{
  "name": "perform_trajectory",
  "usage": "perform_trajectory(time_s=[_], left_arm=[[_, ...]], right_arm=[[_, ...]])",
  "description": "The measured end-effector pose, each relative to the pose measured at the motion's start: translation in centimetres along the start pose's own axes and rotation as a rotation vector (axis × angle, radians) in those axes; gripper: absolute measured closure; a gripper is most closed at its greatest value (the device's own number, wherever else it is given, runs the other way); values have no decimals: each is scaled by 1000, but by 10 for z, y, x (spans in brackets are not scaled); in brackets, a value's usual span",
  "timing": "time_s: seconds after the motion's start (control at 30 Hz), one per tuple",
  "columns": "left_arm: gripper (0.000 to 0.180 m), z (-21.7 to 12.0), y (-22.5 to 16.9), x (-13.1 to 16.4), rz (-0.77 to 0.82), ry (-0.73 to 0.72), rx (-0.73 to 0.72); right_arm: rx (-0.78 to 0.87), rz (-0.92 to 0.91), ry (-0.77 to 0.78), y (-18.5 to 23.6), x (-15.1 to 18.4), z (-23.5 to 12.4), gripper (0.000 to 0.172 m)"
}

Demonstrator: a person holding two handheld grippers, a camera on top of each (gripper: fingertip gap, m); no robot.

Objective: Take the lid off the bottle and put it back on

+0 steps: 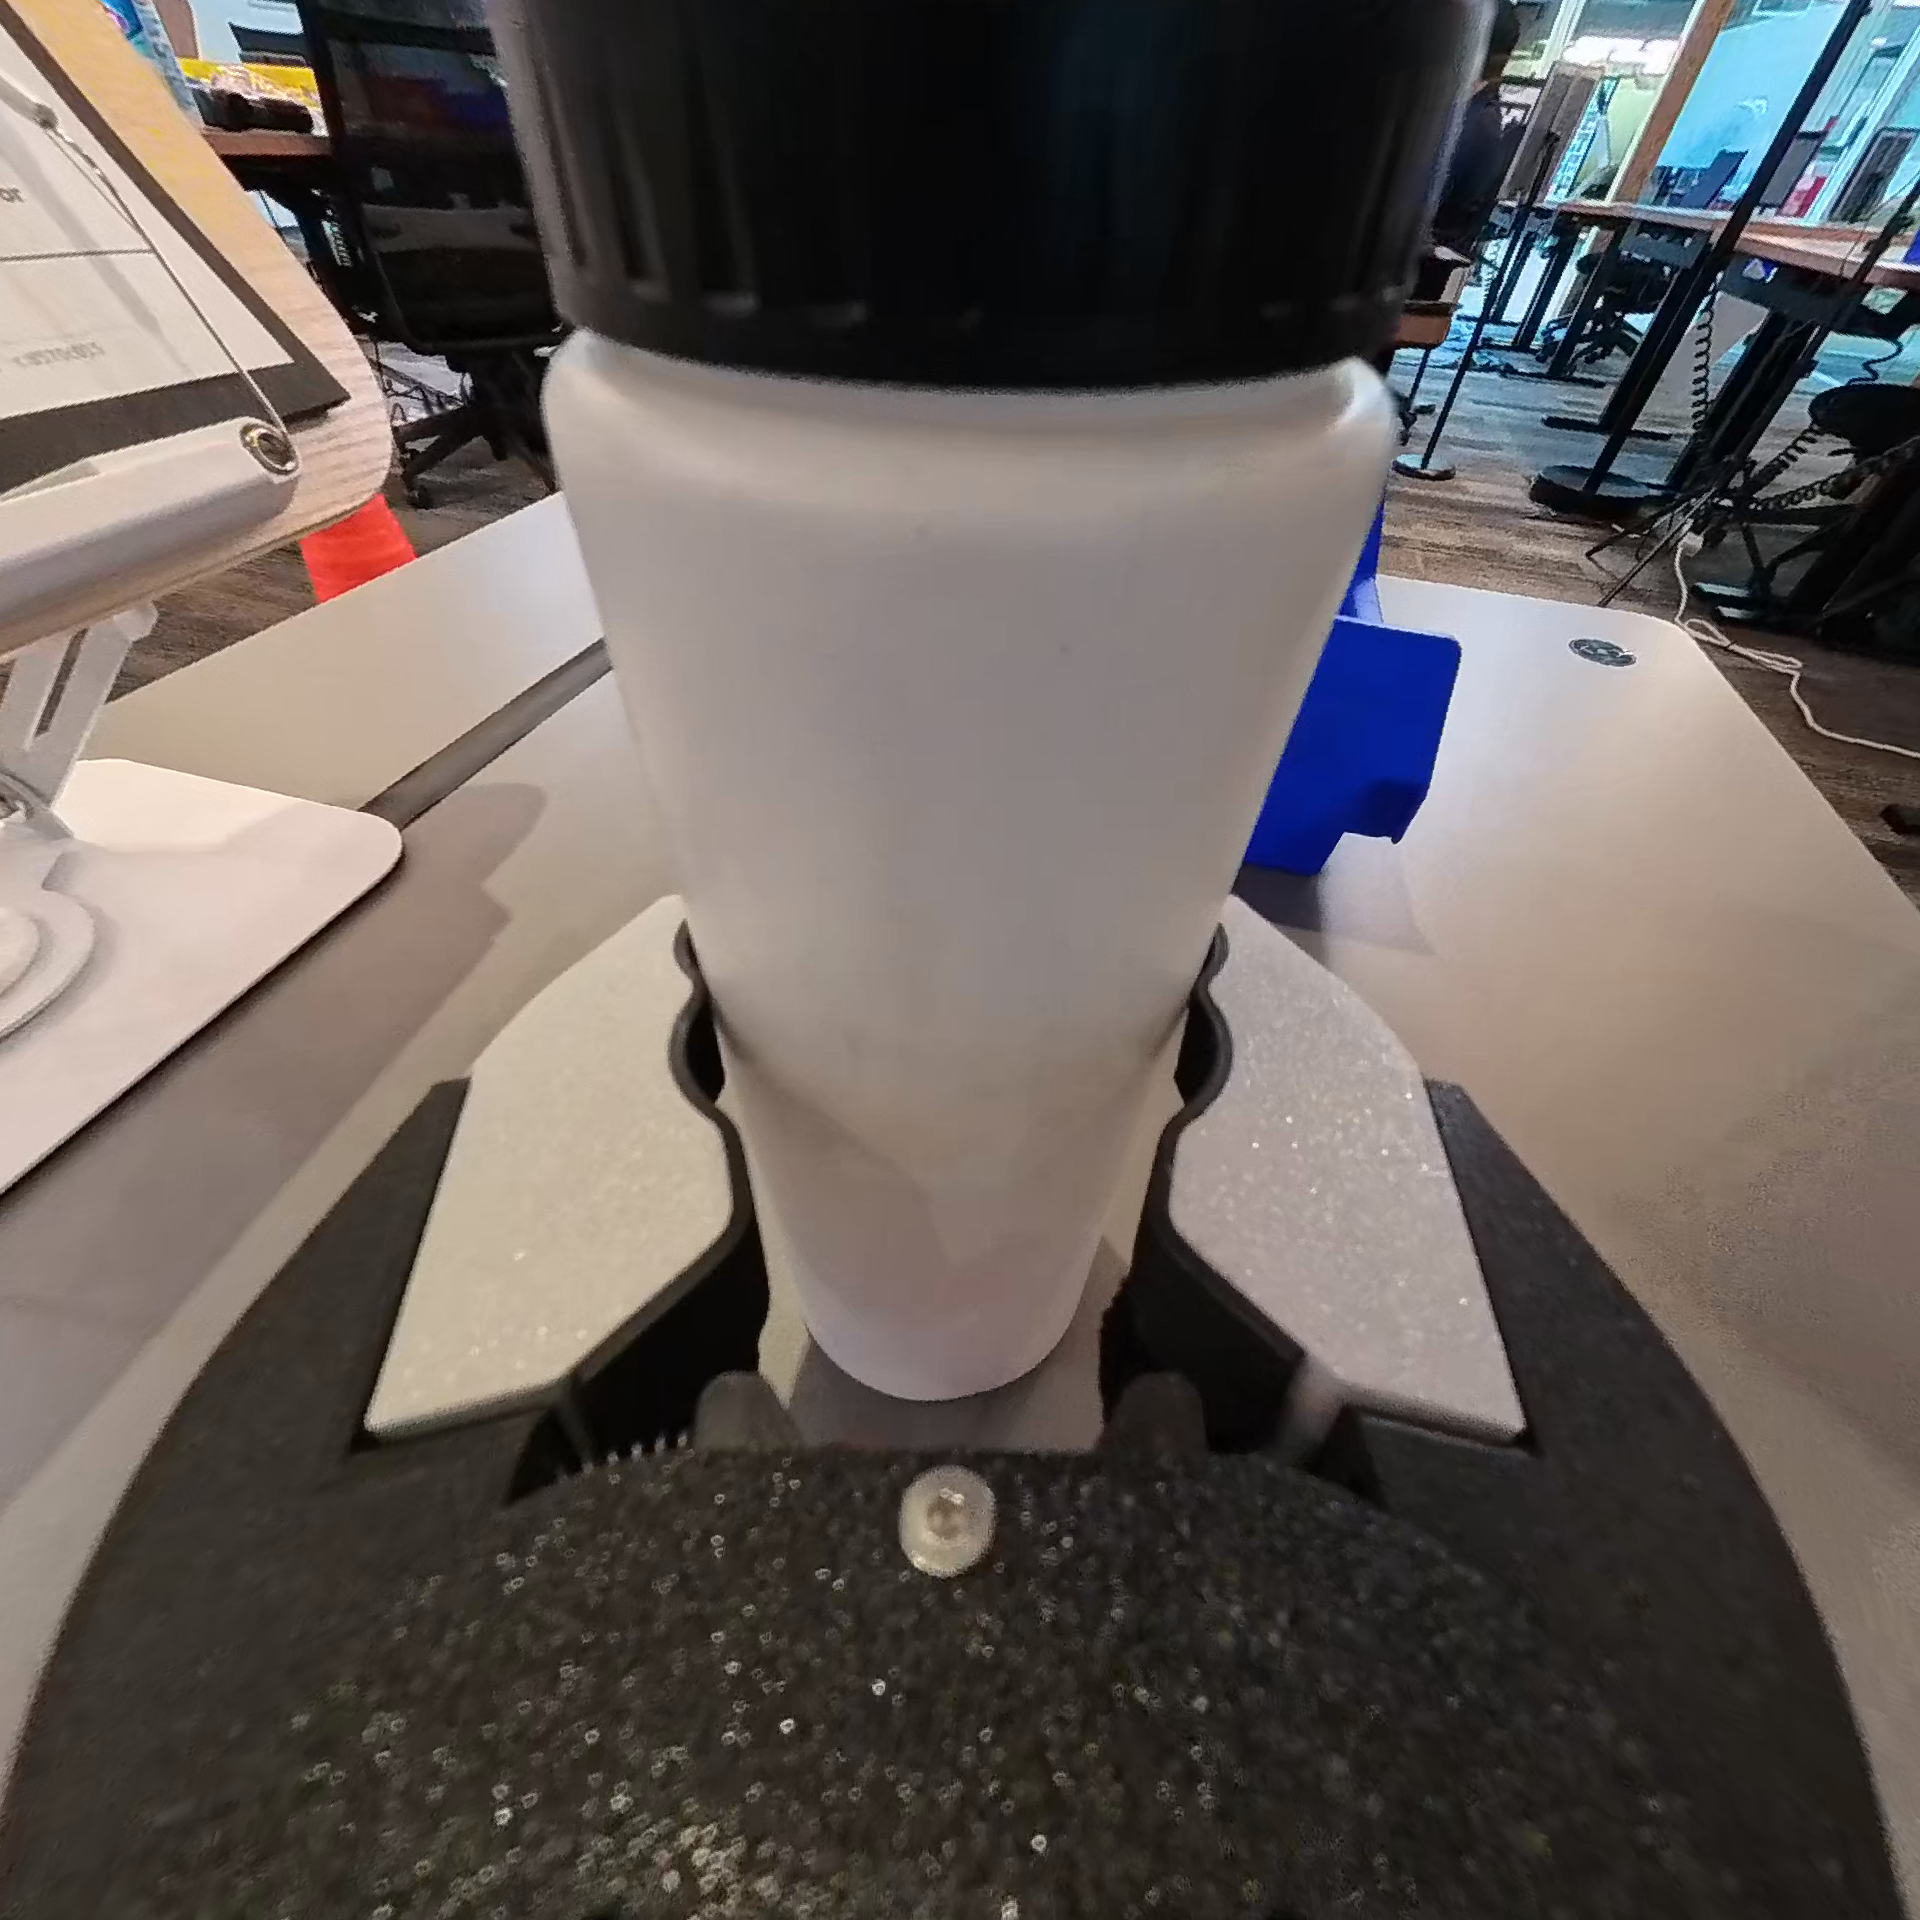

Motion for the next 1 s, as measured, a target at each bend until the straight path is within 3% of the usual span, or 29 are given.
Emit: perform_trajectory(time_s=[0.1, 0.17, 0.27, 0.4, 0.5, 0.63, 1.0], left_arm=[[94, 0, 1, 0, -6, -7, 8], [94, 0, 1, 0, -6, -6, 14], [94, 1, 1, 0, -5, -5, 19], [94, 2, 0, 0, 1, 0, 18], [94, 2, 1, 1, -3, 2, 18], [94, 1, 4, 1, -15, -3, 14], [94, 0, 2, 1, -1, 14, -17]], right_arm=[[143, -273, -83, -7, 19, -7, 76], [105, -301, -149, -11, 26, -8, 70], [53, -353, -199, -15, 27, -1, 83], [-4, -421, -219, -14, 13, 15, 79], [-79, -464, -223, -12, 6, 19, 99], [-102, -388, -211, -16, 4, 19, 99], [-42, 107, 7, -8, 1, 17, 99]])
Point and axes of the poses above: each gripper's, where its closed fingertips meet, z out along the fingers, x out of its underside, y = z × x across the jaws, the point moved 4 cm from there along -z, back along the fingers, and after that the axes turned 1 degree about y, right-handed, at the moved point
